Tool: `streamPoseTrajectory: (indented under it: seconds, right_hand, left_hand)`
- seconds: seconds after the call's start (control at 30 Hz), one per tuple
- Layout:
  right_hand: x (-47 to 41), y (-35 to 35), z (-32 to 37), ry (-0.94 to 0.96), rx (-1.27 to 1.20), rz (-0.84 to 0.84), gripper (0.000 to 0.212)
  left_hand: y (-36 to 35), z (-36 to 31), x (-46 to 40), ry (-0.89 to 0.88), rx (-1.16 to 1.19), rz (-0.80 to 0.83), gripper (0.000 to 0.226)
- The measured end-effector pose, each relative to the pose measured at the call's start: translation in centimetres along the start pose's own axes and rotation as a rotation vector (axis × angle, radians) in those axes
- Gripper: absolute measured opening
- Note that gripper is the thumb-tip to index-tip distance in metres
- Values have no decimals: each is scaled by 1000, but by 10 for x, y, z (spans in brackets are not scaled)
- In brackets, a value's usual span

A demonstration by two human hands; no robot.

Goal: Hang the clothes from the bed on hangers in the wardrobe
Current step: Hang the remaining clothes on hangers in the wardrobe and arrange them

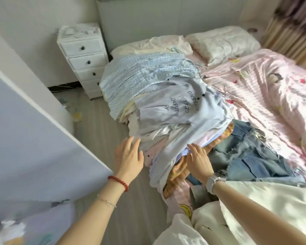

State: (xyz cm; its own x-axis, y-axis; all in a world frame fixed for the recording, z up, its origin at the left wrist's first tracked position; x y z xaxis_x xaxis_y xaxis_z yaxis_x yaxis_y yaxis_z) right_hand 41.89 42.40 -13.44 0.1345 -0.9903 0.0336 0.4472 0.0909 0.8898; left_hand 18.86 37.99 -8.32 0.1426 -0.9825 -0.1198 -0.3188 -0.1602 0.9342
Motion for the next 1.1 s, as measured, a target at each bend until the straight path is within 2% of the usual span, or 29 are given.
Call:
streamPoseTrajectory:
  seconds: [0.2, 0.33, 0.57, 0.8, 1.0, 1.1]
  right_hand:
    - [-22, 49, -184, -393, -57, -28, 39]
    - [-34, 70, -297, -599, -64, -52, 39]
    - [-56, 69, -443, -833, -48, -2, 29]
    - [-76, 45, -514, -882, 73, 52, 32]
    - [-86, 41, -528, -940, 18, 68, 35]
    - [-91, 51, -528, -915, -144, -84, 33]
  left_hand:
    - [-110, -150, -58, -203, 6, 293, 44]
    - [-182, -238, -76, -354, 54, 410, 42]
    - [-304, -320, -84, -533, -108, 740, 52]
    - [-370, -320, -75, -572, -297, 913, 72]
    - [-382, -309, -68, -619, -378, 927, 69]
    - [-384, -312, -69, -616, -395, 973, 68]
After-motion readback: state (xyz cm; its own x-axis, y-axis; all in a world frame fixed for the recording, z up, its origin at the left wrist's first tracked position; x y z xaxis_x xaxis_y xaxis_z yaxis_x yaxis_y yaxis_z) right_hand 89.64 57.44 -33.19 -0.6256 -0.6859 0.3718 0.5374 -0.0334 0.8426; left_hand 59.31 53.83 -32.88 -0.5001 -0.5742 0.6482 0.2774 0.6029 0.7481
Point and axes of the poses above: each hand's wrist, its own x-axis away from the middle knuckle, its own y-axis out of the back of the hand, z = x × y, the point moved 5 cm from there along -x, towards the middle knuckle, and after that the axes turned 4 degrees about -z, right-handed, at the moved point
